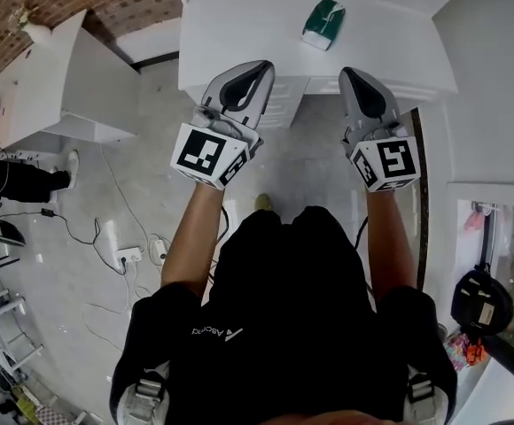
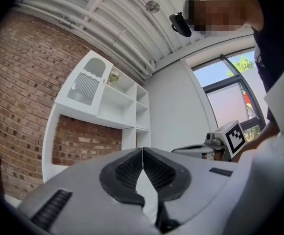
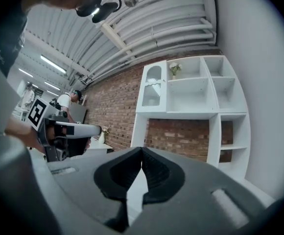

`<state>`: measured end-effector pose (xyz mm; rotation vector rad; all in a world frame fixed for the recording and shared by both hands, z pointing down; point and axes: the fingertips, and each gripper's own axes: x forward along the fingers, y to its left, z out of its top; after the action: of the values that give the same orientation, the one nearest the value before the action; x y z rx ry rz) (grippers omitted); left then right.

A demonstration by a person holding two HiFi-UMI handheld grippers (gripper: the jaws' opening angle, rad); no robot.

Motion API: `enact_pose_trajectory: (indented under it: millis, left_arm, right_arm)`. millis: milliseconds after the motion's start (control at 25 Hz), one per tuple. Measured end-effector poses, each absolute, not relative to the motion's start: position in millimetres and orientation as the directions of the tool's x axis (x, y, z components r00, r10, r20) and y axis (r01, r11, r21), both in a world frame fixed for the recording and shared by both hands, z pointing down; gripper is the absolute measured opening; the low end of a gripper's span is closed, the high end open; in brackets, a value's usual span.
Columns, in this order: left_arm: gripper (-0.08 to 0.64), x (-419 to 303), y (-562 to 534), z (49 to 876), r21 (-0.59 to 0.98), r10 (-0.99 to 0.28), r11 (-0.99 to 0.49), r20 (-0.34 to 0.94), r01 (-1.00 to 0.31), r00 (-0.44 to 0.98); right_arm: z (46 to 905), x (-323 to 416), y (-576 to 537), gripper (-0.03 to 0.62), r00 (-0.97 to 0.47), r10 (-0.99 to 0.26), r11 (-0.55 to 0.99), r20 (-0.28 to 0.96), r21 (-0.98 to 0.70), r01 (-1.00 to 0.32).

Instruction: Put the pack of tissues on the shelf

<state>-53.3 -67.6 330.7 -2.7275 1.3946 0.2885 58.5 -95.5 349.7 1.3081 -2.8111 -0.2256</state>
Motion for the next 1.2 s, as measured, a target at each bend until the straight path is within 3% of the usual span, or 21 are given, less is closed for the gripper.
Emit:
enact_pose_trajectory:
  millis: [40, 120, 440, 680, 920, 1200]
  left_arm:
    - [0.002, -56, -74, 334, 0.028, -0.795, -0.591, -0.191, -0.806, 0.576]
    - [0.002, -61, -87, 340, 0.028, -0.794, -0.595, -0.179, -0.803, 0.581]
    - [0.002, -76, -149, 364, 0.048, -0.819, -0.568, -0.135, -0.822, 0.558]
    - [0.002, -84, -214, 370, 0.057, -0.857, -0.513, -0.102, -0.857, 0.506]
    - [0.002, -73, -284, 378, 0.058, -0.868, -0.493, -0.104, -0.868, 0.486]
    - [0.002, -76, -330, 391, 0.066, -0.859, -0.511, -0.076, -0.857, 0.507]
  right_arm:
    - [355, 58, -105, 0.005, -0.627, -0.779, 0.619, -0.018, 0.138, -0.773]
    - [369, 59, -125, 0.106, -0.593, -0.805, 0.591, 0.020, 0.113, -0.799]
    - [441, 59, -218, 0.325, -0.446, -0.871, 0.466, 0.206, 0.059, -0.883]
    - [495, 63, -296, 0.367, -0.309, -0.901, 0.331, 0.305, 0.021, -0.943]
    - [552, 66, -352, 0.416, -0.253, -0.866, 0.276, 0.431, -0.011, -0.961]
    - [599, 57, -388, 0.426, -0.211, -0.815, 0.235, 0.540, -0.024, -0.972]
